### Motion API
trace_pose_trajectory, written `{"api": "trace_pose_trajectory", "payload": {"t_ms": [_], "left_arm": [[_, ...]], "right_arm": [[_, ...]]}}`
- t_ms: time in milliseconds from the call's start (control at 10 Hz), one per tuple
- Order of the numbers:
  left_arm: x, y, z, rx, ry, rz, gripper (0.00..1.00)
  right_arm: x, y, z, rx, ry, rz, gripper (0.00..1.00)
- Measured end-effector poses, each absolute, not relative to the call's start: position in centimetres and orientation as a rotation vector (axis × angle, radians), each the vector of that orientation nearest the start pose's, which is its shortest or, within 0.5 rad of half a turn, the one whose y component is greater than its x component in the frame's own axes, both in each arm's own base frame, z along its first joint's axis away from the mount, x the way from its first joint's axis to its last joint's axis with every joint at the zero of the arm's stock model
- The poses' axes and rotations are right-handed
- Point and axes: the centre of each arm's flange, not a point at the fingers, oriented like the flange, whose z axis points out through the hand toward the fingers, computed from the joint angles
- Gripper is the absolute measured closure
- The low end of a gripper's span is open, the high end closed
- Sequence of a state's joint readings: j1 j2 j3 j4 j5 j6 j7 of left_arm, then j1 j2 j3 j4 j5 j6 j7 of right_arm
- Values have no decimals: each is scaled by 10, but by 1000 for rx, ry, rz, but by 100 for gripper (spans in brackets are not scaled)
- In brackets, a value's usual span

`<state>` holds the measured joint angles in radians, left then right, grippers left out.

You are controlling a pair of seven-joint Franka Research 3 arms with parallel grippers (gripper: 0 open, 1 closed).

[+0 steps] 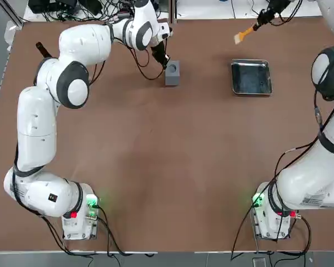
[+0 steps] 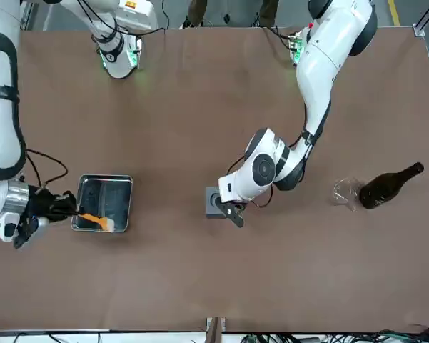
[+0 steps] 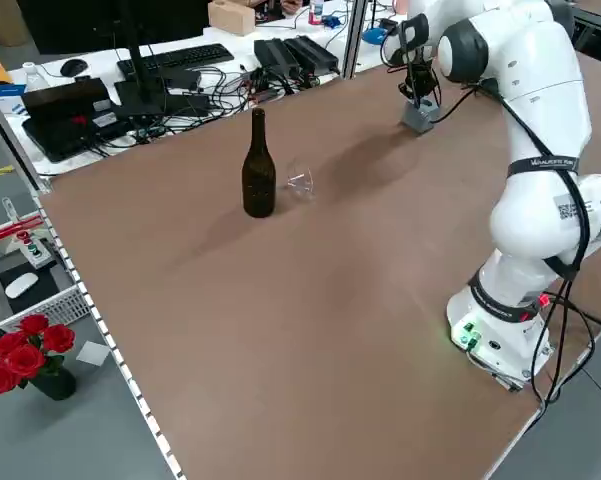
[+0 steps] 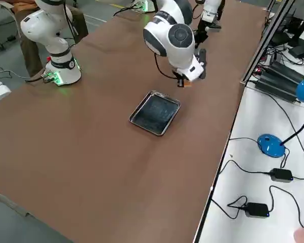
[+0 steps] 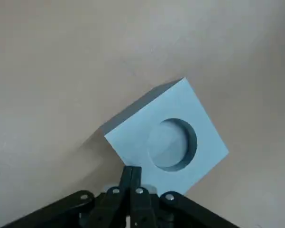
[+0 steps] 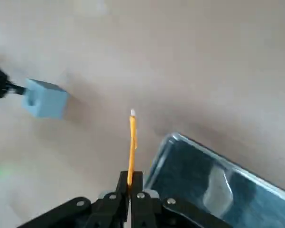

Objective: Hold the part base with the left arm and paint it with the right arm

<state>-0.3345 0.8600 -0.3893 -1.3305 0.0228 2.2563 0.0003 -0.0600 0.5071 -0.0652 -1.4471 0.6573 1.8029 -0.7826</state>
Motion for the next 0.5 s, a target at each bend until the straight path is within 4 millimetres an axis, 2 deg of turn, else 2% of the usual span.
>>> {"api": "trace_pose_trajectory", "payload": {"t_ms": [100, 200, 300, 500], "left_arm": [[609, -442, 252, -3283, 1006, -36, 99], [609, -442, 252, -3283, 1006, -36, 99], [609, -442, 252, -3283, 1006, -36, 99], [609, -442, 252, -3283, 1006, -36, 99]], "right_arm": [[694, -22, 396, -2368, -635, -260, 96], [697, -19, 384, -2291, -693, -318, 96], [700, -16, 365, -2229, -722, -355, 96], [706, -2, 312, -2084, -791, -465, 96]]}}
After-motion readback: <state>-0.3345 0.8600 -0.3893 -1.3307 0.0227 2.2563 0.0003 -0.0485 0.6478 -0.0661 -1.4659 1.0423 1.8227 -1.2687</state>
